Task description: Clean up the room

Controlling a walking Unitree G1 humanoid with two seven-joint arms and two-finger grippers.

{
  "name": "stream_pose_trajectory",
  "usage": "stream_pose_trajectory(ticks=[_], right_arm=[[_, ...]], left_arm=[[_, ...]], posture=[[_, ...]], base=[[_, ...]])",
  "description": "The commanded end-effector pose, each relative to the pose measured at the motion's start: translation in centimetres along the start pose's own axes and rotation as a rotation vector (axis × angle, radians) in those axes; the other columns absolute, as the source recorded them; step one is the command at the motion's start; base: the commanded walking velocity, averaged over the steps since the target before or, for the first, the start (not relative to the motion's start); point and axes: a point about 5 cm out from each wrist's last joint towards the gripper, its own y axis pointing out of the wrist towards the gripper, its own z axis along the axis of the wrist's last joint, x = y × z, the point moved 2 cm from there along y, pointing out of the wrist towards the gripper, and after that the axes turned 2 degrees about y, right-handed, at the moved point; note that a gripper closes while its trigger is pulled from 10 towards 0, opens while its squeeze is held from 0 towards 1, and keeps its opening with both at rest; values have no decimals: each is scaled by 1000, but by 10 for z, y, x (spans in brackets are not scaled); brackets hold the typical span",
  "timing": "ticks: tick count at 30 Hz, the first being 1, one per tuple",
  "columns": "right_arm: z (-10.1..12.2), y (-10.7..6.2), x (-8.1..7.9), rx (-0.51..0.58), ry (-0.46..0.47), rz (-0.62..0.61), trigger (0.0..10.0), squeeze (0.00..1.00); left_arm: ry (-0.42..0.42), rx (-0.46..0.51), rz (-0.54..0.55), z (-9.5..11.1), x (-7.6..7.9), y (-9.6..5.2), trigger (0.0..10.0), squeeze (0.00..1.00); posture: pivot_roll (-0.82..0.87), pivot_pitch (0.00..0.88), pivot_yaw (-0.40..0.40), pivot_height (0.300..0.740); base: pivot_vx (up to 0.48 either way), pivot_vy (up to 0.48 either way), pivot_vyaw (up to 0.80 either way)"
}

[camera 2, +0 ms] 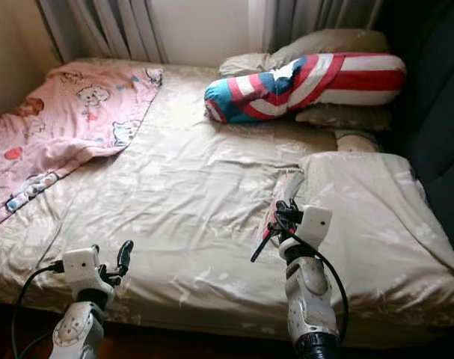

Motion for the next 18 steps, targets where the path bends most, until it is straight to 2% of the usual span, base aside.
stream_pose_trajectory(ticks=[1, 11, 18], right_arm=[[8, 3, -5, 35, -3, 21, 10000, 0], [8, 3, -5, 35, -3, 21, 10000, 0], [3, 4, -9, 8, -7, 28, 10000, 0]], left_arm=[[-5, -2, 11, 0, -3, -1, 10000, 0], [-5, -2, 11, 0, -3, -1, 10000, 0], [-9, -26, 0, -2, 0, -2, 10000, 0]], posture=[[-16, 98, -52, 739], [-16, 98, -52, 739], [-13, 101, -52, 739]], base=[[0, 0, 0], [0, 0, 0], [0, 480, 0]])
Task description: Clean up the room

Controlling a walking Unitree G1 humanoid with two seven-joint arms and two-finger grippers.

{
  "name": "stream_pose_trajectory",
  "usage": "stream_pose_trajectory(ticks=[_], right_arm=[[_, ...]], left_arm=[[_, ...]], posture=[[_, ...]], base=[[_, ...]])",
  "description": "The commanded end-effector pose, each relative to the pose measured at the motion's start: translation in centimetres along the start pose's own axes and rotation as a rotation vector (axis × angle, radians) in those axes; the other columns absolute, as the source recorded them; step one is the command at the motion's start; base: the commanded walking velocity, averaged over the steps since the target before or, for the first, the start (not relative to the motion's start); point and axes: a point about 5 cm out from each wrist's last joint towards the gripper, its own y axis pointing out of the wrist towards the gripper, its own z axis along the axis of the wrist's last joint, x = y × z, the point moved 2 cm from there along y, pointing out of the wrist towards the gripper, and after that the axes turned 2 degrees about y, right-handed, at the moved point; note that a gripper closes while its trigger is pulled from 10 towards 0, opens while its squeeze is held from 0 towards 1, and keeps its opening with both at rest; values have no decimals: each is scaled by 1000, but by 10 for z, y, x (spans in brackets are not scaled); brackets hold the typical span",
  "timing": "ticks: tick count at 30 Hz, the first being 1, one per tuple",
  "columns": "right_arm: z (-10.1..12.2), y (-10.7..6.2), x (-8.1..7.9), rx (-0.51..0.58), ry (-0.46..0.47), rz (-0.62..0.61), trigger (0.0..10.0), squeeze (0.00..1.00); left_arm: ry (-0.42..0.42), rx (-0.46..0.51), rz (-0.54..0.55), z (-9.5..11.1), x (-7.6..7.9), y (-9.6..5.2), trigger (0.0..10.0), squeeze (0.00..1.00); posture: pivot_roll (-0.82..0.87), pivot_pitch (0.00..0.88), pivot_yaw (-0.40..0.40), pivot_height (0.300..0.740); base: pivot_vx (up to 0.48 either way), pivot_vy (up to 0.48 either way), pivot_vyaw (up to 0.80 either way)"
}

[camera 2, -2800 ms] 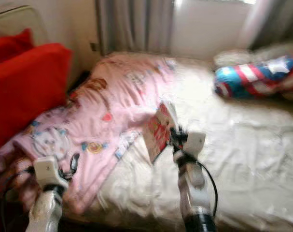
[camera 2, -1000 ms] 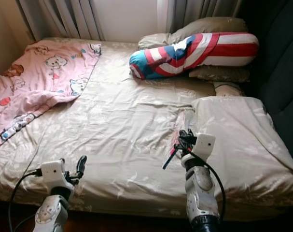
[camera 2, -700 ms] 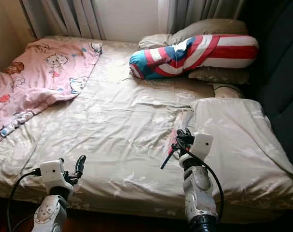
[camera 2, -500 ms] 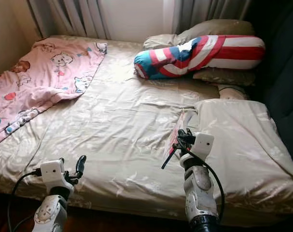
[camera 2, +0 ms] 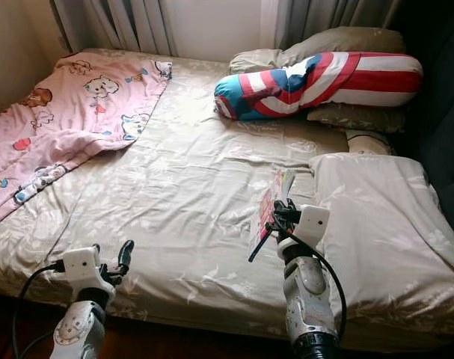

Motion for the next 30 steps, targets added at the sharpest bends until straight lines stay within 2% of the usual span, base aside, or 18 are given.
stream_pose_trajectory(ticks=[1, 26, 30], right_arm=[[4, 3, -6, 12, -6, 20, 10000, 0], [2, 3, -1, 1, -18, -13, 10000, 0], [1, 3, 1, -10, -10, -22, 10000, 0]], left_arm=[[-1, -25, 12, -5, -4, -4, 10000, 0], [7, -15, -20, -3, 1, -4, 10000, 0], [6, -14, -21, -3, 1, -5, 10000, 0]], posture=[[-13, 101, -52, 739], [-10, 102, -49, 739], [-10, 104, -49, 739]], base=[[0, 285, 0], [0, 11, 0], [277, 0, 0]])
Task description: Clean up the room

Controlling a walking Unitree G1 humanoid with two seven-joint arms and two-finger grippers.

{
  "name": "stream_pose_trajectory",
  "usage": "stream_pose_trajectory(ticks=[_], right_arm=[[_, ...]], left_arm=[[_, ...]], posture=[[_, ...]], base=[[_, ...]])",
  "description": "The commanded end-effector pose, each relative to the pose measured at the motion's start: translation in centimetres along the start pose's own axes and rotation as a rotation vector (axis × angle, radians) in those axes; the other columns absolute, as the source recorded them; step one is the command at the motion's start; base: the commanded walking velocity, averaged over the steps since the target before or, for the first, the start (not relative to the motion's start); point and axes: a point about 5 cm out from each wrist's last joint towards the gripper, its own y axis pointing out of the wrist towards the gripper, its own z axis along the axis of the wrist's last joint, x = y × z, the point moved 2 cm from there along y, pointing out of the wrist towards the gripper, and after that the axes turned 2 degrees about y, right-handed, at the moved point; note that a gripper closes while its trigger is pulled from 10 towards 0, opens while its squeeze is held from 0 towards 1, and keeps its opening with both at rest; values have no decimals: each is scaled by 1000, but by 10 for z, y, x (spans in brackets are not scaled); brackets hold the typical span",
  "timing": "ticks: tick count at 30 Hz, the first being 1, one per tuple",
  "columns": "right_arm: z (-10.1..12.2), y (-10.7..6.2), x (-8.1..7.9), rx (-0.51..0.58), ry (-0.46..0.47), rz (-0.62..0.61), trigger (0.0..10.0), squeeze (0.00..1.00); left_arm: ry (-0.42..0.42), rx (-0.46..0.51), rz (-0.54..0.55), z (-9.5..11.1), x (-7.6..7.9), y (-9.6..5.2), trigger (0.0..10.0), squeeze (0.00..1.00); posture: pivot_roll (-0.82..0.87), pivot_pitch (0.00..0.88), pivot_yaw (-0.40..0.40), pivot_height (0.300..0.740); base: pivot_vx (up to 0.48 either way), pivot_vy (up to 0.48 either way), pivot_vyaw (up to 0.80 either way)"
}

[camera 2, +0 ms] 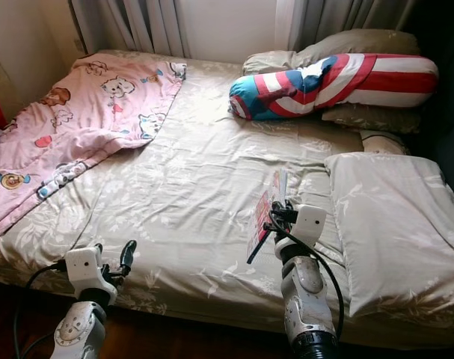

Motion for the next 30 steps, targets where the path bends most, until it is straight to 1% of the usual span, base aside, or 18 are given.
stream_pose_trajectory(ticks=[1, 3, 14, 30], right_arm=[[5, 2, 2, 17, -10, -3, 10000, 0], [5, 2, 1, 17, -10, -1, 10000, 0], [6, 2, -1, 19, -14, 7, 10000, 0], [4, 2, -3, 15, -10, 20, 10000, 0]], left_arm=[[-1, -9, -4, -2, 1, -3, 10000, 0], [-2, -9, -4, -2, 1, -3, 10000, 0], [-2, -8, -3, -1, 2, -4, 10000, 0], [4, -3, -3, 1, 2, -4, 10000, 0]], posture=[[-10, 103, -50, 739], [-9, 104, -51, 739], [-10, 105, -54, 739], [-11, 111, -54, 739]], base=[[289, 0, -800], [291, 0, -800], [295, 0, 0], [0, 0, 0]])
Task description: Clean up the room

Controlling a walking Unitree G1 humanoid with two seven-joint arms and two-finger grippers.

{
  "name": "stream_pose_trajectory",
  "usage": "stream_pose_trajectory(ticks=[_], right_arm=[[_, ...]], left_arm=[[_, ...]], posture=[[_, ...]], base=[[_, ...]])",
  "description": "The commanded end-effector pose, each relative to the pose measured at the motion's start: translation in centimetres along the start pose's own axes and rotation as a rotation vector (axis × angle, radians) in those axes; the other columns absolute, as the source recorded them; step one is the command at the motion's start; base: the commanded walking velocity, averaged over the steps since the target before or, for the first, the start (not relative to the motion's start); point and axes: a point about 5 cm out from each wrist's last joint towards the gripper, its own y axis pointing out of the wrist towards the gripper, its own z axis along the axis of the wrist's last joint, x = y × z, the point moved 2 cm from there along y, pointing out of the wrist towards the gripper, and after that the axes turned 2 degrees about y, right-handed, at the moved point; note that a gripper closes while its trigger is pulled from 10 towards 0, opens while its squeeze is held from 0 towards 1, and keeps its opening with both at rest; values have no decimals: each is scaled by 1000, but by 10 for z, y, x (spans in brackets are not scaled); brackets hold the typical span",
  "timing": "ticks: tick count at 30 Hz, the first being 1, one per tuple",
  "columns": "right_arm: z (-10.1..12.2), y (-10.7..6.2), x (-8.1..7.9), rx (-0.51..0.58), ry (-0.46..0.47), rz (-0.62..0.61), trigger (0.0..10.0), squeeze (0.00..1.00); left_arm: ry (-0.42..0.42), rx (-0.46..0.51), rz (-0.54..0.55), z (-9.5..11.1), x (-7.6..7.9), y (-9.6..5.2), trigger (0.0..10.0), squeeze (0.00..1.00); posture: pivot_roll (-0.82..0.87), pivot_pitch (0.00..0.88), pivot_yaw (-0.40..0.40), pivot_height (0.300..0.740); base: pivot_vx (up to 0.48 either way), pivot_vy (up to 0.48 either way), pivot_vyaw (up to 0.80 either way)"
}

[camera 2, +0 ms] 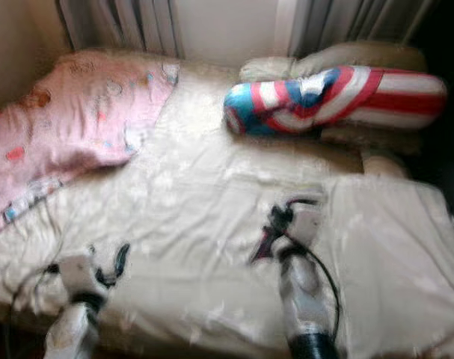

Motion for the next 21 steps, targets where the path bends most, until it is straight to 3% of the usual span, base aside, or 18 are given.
stream_pose_trajectory(ticks=[1, 9, 21], right_arm=[[9, 1, 3, 36, -8, -1, 10000, 0], [4, 2, -1, -4, -24, 18, 10000, 0], [2, 2, -5, -3, -31, 30, 10000, 0]], left_arm=[[-7, -19, -17, -4, 6, -4, 10000, 0], [-7, -7, -19, 0, 8, -2, 10000, 0], [-4, -9, -25, 0, 8, -3, 10000, 0]], posture=[[-12, 112, -55, 739], [-11, 112, -53, 739], [-7, 114, -47, 674]], base=[[0, 0, 0], [0, 0, 0], [0, 0, 0]])
